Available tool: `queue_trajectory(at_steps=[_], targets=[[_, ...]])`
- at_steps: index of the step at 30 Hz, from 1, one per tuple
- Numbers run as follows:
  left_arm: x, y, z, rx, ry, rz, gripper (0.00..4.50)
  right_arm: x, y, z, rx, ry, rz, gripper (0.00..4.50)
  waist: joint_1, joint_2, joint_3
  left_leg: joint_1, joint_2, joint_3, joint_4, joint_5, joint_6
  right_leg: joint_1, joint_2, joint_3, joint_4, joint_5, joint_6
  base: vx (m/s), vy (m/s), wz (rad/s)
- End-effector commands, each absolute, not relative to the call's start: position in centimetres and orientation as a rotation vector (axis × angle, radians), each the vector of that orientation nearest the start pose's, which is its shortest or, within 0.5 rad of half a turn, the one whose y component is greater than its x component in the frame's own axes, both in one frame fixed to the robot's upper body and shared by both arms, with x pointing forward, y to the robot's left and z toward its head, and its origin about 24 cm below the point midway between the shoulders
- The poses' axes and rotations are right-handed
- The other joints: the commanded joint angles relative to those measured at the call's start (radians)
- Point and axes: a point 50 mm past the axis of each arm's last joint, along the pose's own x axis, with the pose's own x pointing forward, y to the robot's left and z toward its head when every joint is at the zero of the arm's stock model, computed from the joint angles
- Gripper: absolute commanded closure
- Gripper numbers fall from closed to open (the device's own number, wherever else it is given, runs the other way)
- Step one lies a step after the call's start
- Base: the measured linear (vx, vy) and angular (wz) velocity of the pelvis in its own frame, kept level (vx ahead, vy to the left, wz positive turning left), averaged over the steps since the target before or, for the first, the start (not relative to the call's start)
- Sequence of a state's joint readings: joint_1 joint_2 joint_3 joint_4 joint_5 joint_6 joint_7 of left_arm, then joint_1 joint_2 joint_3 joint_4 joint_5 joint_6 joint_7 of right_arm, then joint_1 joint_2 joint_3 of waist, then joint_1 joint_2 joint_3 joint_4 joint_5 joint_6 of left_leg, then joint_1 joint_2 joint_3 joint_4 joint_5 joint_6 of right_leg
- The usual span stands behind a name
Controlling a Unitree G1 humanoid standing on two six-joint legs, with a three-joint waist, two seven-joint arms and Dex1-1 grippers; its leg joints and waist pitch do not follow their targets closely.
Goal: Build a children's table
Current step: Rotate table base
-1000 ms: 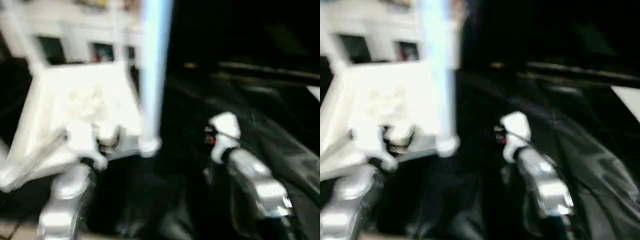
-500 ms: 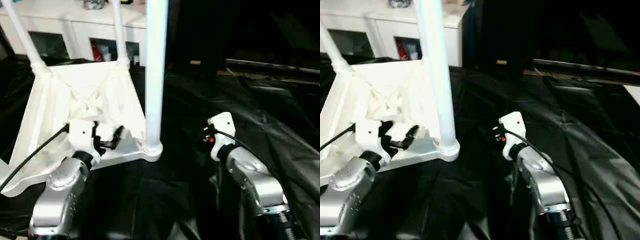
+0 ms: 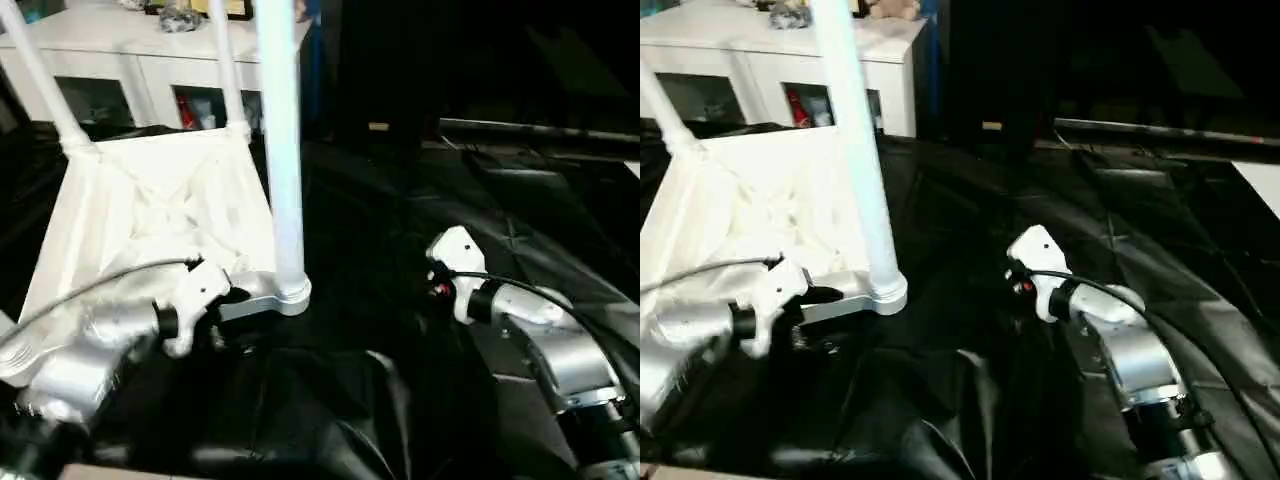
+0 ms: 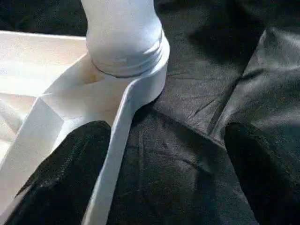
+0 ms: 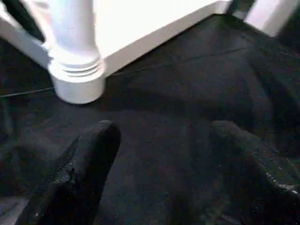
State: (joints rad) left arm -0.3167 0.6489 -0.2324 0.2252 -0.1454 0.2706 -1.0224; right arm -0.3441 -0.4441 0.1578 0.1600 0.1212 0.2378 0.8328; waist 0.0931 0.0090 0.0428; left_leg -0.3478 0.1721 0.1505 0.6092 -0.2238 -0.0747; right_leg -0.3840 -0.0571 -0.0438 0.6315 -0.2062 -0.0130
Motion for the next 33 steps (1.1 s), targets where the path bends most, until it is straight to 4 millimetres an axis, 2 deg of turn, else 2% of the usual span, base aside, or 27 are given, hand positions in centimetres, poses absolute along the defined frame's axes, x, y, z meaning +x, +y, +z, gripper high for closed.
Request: queue_trajectory(at_steps=[1, 9, 16, 22, 23, 25, 27, 28, 29, 33], targets=[[28.4, 21.0, 5.2, 0.442, 0.541, -1.037, 0.24, 29.7, -15.8, 7.8, -0.335, 0.224, 0.972, 1.02, 0.001, 0.006, -0.052, -0.002, 0.045, -0.01, -0.08, -0.135, 0.018, 0.041, -0.077, 0.047, -0.076, -0.158, -0.202, 0.0, 0.0, 0.0], [29.7, 21.9, 5.4, 0.425, 0.553, -0.997, 0.76, 29.3, -15.4, 7.5, -0.334, 0.235, 1.041, 1.02, 0.004, 0.006, -0.056, -0.003, 0.048, -0.009, -0.077, -0.098, 0.03, 0.046, -0.083, 0.046, -0.066, -0.062, -0.239, 0.0, 0.0, 0.0], [30.6, 22.1, 5.7, 0.359, 0.551, -1.023, 1.37, 29.1, -15.3, 7.5, -0.33, 0.236, 1.073, 1.02, 0.007, 0.005, -0.053, 0.0, 0.05, -0.008, -0.08, -0.129, 0.024, 0.043, -0.086, 0.048, -0.073, -0.123, -0.236, 0.0, 0.0, 0.0], [31.3, 22.3, 5.9, 0.368, 0.561, -1.03, 1.9, 29.0, -15.2, 7.4, -0.331, 0.237, 1.092, 1.02, 0.01, 0.003, -0.052, -0.001, 0.051, -0.008, -0.081, -0.126, 0.023, 0.044, -0.087, 0.048, -0.074, -0.123, -0.231, 0.0, 0.0, 0.0], [31.4, 22.4, 5.9, 0.369, 0.563, -1.03, 1.9, 29.1, -15.2, 7.4, -0.331, 0.237, 1.092, 1.02, 0.012, 0.012, -0.053, 0.0, 0.051, -0.009, -0.08, -0.127, 0.02, 0.043, -0.089, 0.049, -0.073, -0.123, -0.231, 0.0, 0.0, 0.0], [31.5, 22.5, 5.9, 0.373, 0.566, -1.03, 2.11, 29.1, -15.2, 7.5, -0.331, 0.237, 1.094, 1.02, 0.01, 0.007, -0.053, 0.0, 0.053, -0.009, -0.082, -0.133, 0.017, 0.044, -0.088, 0.049, -0.074, -0.118, -0.233, 0.0, 0.0, 0.0], [31.6, 22.5, 6.0, 0.376, 0.569, -1.03, 2.22, 29.0, -15.2, 7.5, -0.33, 0.236, 1.096, 1.02, 0.012, 0.008, -0.053, 0.001, 0.052, -0.008, -0.081, -0.133, 0.018, 0.044, -0.088, 0.049, -0.074, -0.116, -0.234, 0.0, 0.0, 0.0], [31.8, 22.6, 5.9, 0.376, 0.581, -1.034, 2.3, 28.9, -15.3, 7.4, -0.327, 0.236, 1.101, 1.02, 0.012, 0.014, -0.053, 0.002, 0.053, -0.009, -0.082, -0.133, 0.016, 0.043, -0.088, 0.049, -0.073, -0.102, -0.24, 0.0, 0.0, 0.0], [31.8, 22.6, 5.8, 0.374, 0.585, -1.035, 2.35, 28.9, -15.3, 7.4, -0.325, 0.237, 1.103, 1.02, 0.011, 0.01, -0.053, 0.001, 0.054, -0.009, -0.083, -0.131, 0.014, 0.045, -0.089, 0.049, -0.071, -0.087, -0.244, 0.0, 0.0, 0.0], [31.7, 22.5, 5.5, 0.372, 0.604, -1.05, 2.7, 28.7, -15.3, 7.4, -0.323, 0.237, 1.113, 1.02, 0.011, 0.011, -0.053, 0.001, 0.054, -0.009, -0.083, -0.139, 0.012, 0.046, -0.09, 0.049, -0.072, -0.088, -0.246, 0.0, 0.0, 0.0]])
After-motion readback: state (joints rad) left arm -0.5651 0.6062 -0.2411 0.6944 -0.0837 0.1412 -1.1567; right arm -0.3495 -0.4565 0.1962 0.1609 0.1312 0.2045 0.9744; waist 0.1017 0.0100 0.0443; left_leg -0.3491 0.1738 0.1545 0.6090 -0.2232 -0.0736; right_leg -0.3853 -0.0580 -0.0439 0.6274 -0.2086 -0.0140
